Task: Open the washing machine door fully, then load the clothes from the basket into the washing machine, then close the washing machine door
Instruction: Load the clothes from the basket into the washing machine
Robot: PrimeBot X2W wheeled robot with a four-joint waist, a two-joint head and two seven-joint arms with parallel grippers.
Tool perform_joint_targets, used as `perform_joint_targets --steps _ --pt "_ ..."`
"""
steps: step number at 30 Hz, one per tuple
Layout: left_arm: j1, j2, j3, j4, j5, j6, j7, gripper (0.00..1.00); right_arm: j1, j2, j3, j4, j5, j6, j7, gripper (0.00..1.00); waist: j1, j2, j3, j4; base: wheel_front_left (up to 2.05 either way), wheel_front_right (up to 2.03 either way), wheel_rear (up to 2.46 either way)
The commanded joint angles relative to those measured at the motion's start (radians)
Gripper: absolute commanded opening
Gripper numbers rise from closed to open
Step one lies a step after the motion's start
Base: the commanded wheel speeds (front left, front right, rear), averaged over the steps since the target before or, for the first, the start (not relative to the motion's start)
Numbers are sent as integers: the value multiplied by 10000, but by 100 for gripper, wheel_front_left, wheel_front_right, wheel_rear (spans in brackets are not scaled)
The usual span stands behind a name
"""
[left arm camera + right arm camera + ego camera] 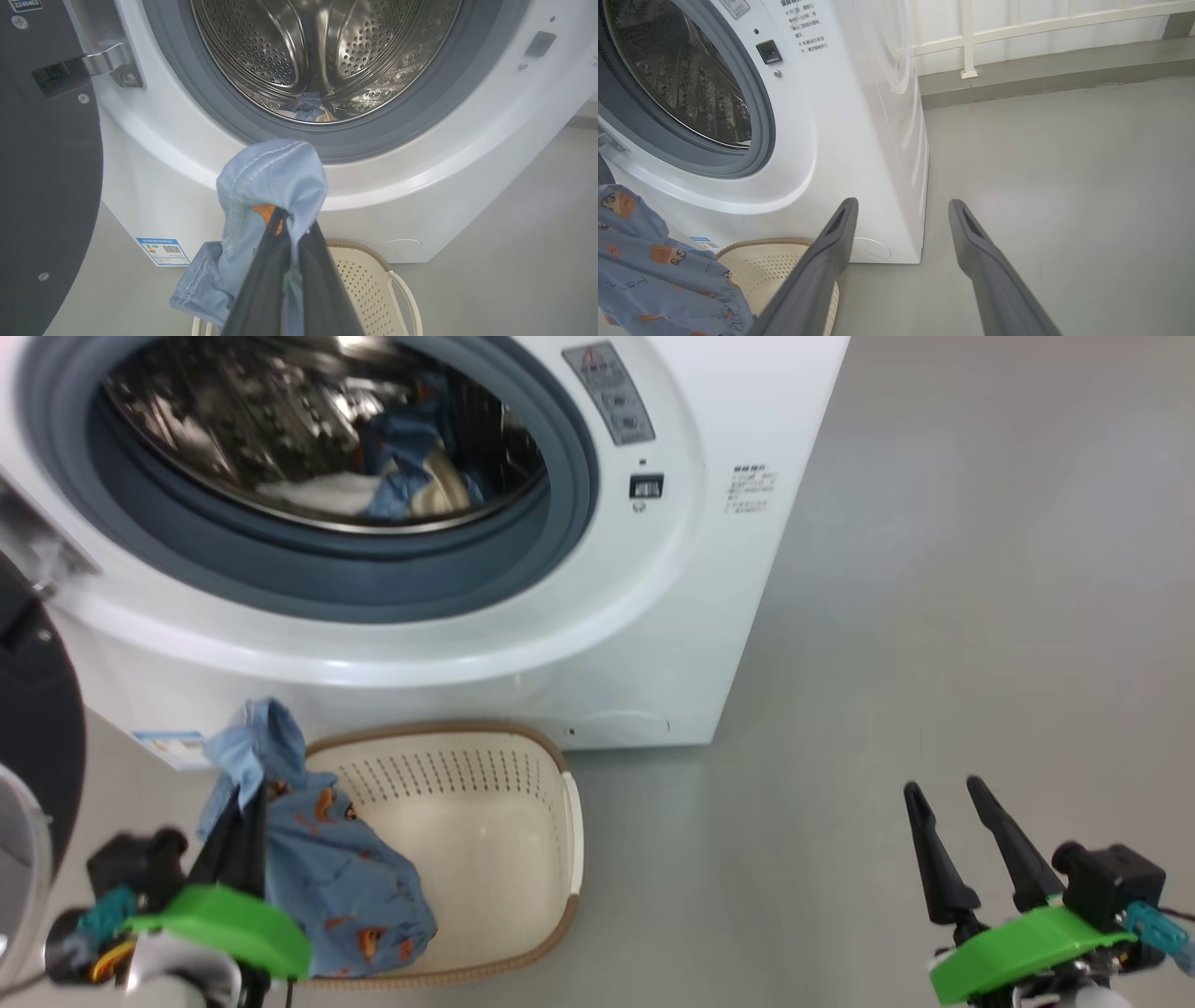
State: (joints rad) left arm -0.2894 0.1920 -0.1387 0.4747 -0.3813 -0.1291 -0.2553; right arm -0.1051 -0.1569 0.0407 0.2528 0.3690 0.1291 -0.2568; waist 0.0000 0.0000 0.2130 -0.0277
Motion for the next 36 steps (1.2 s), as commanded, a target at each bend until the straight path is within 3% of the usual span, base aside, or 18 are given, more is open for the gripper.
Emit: perform_joint_targets --steps 1,18,26,36 --pt "258 226 523 -475 202 -15 -65 0 210 -107 136 -202 41 16 -49 100 0 0 -535 74 0 0 0" --pt "3216 -603 1854 -3626 1188 -15 -65 0 1226 -177 -239 -296 84 16 -49 100 0 0 -1478 -2 0 0 0" --pt "3368 -808 1973 -3942 1133 -15 -65 0 1220 -128 -341 -391 62 16 -49 100 0 0 -1304 -45 0 0 0" --pt "2112 -643 1696 -3737 995 -15 -65 0 758 49 -381 -501 34 16 -49 100 0 0 -539 -222 0 0 0"
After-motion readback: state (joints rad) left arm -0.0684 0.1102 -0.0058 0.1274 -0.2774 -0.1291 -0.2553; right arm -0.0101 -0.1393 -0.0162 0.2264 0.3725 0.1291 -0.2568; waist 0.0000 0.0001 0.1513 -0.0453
